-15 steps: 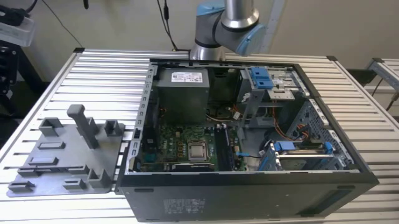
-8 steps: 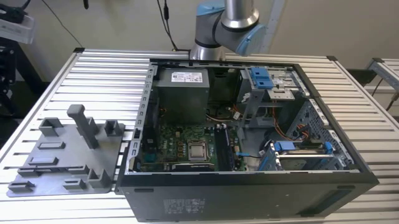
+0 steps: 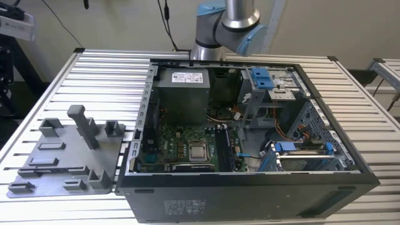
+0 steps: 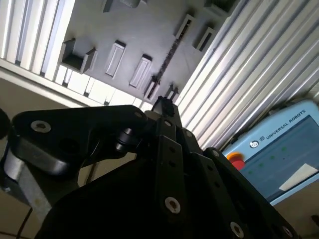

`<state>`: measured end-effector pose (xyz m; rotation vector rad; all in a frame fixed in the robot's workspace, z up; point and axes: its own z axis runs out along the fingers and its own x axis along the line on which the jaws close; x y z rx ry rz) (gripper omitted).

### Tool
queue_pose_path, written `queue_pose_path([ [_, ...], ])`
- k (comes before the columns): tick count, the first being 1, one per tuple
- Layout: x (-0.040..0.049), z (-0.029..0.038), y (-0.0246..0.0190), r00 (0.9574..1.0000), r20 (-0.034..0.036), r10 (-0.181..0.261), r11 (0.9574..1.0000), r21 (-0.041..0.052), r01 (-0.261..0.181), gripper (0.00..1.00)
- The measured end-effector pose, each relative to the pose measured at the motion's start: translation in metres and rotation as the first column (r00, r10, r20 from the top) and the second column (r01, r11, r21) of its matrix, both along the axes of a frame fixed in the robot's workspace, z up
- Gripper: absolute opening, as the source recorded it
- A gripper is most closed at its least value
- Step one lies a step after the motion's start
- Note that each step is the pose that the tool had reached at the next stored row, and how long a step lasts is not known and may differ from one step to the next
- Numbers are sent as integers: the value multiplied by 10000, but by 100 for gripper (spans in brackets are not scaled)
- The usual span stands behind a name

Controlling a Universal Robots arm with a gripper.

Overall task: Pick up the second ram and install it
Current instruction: 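Pick up the second ram and move it above second insertion slot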

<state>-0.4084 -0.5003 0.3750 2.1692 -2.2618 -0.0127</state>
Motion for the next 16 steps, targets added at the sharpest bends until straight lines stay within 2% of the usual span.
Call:
queue_pose_path([
  [10, 10, 0, 0, 9984, -2, 568, 9984, -15, -568, 11],
  [16, 11, 0, 0, 9975, -2, 706, 9975, -15, -706, 11],
])
